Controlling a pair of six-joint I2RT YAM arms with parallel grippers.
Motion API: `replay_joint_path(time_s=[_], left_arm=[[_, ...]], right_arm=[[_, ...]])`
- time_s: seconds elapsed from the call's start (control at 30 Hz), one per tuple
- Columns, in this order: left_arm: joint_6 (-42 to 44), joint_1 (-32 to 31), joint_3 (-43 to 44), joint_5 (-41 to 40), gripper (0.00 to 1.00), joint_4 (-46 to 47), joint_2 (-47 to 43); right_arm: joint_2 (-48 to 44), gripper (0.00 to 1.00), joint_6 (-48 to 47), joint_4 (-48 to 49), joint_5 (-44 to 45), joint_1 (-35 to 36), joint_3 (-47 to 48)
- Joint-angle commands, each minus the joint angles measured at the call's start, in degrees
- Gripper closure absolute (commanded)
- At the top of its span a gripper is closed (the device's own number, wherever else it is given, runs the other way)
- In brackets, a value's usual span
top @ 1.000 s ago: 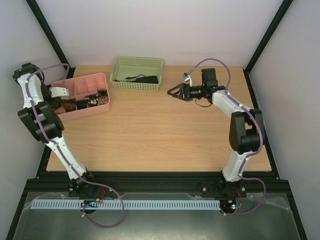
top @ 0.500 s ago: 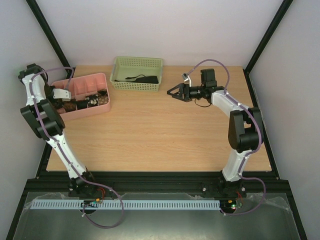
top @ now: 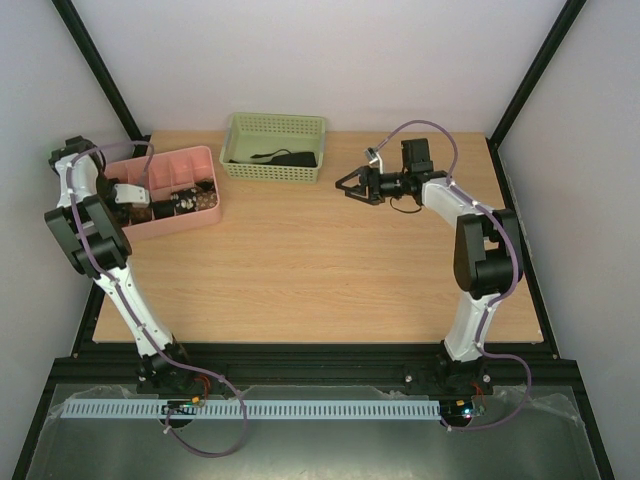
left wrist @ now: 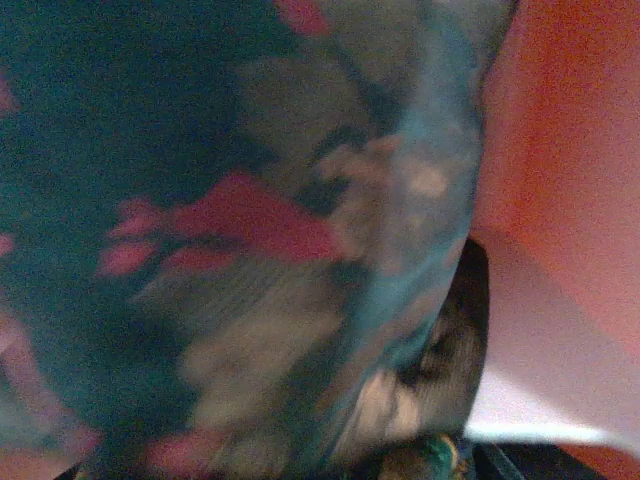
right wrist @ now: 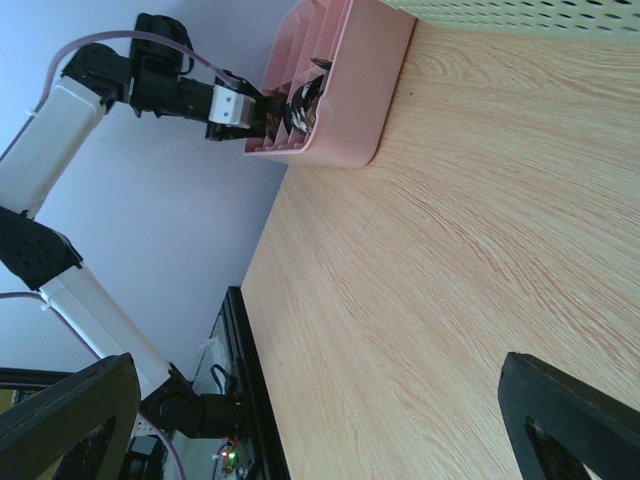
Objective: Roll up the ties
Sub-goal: Place the tie in the storage box, then move the storage box to the corner of the board.
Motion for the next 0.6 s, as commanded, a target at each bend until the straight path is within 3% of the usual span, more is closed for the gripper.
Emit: replay_joint_path(time_s=[0.0, 0.23, 0.37, 0.43, 0.5, 0.57], left_arm=[[-1.7, 0.6, -3.4, -1.3, 0.96, -1.3, 2.3], [-7.7, -2.2, -8.5, 6.1, 0.94, -8.9, -2.4], [-8.5, -2.3, -16.2, 5.7, 0.90, -4.8, -7.5], [-8.8, -1.7, -18.3, 4.7, 0.82, -2.4, -8.1], [-9.8, -1.6, -18.3, 3.7, 0.64, -1.4, -7.7], [-10.6, -1.6, -17.7, 3.1, 0.55, -0.2, -7.5]], right_arm=[[1.8, 0.01, -1.7, -4.6, -2.6, -0.8, 3.0], [2.5, 0.01, -3.6, -7.0, -3.2, -1.9, 4.2], [2.6, 0.01, -3.6, -6.8, -3.6, -1.9, 4.2], [2.7, 0.01, -3.6, -6.8, -3.8, -1.9, 4.1], [2.6, 0.01, -3.8, -7.1, -4.1, -1.9, 4.0], [2.5, 0.02, -4.3, -7.7, -4.1, -2.0, 4.0]])
